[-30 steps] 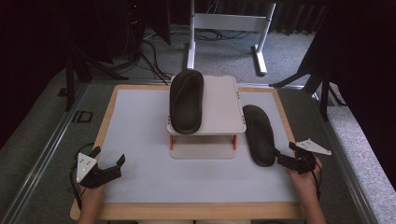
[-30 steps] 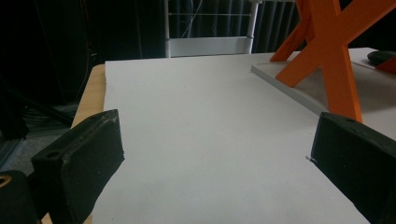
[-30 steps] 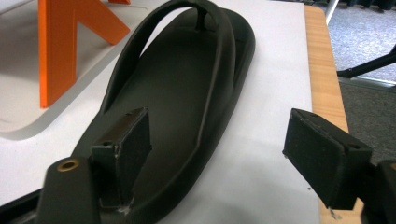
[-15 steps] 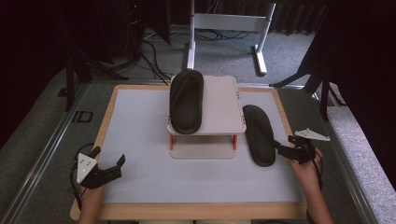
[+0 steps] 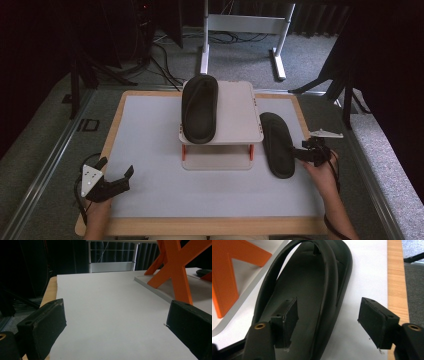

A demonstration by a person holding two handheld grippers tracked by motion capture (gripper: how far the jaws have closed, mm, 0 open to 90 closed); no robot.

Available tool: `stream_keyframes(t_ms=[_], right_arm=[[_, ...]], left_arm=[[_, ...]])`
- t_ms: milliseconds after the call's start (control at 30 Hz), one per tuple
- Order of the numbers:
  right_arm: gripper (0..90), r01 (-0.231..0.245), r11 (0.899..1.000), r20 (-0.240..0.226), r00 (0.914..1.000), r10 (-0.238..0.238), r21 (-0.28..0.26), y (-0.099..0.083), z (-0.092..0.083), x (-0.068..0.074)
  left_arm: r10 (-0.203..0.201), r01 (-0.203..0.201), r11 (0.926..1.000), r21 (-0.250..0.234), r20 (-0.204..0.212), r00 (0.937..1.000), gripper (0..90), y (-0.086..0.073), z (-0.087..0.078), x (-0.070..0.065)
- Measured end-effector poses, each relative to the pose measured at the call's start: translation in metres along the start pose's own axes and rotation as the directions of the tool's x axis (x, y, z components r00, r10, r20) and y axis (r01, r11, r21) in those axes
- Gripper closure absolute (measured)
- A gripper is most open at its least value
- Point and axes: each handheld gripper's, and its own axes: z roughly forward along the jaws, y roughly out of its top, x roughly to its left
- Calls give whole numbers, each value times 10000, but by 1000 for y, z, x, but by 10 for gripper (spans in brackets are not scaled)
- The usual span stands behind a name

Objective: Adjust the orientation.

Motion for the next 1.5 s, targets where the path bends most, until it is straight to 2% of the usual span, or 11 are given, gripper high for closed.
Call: stream_keyframes(t_ms=[300,633,800,900,1067,1167,1333,1433,1500], right_arm=[[356,258,9973,202,9994,-273,688,20,15,-2],[415,597,9859,338,9973,-658,1561,45,31,-2],[418,602,9796,262,9974,-664,1918,57,38,0],[430,658,9766,387,9964,-752,2049,61,40,1],[447,505,9718,326,9977,-596,2304,69,47,1],[477,509,9651,283,9978,-601,2568,74,53,1],[544,988,9483,480,9918,-1187,3016,82,60,6],[579,745,9434,323,9954,-897,3232,87,65,7],[618,574,9349,349,9966,-743,3501,89,68,7]], left_arm=[[20,-20,10000,-14,38,10000,20,0,0,0],[68,-69,9999,73,163,9998,20,0,1,0],[103,-105,9999,79,166,9998,20,0,1,0],[133,-135,9999,78,179,9997,20,0,1,0],[146,-148,9999,70,195,9997,20,0,1,-1],[128,-130,9999,77,218,9997,20,0,1,0],[145,-147,9998,91,244,9996,20,0,1,0],[133,-135,9999,102,254,9996,20,0,1,0],[154,-157,9998,108,265,9995,20,0,1,-1]])
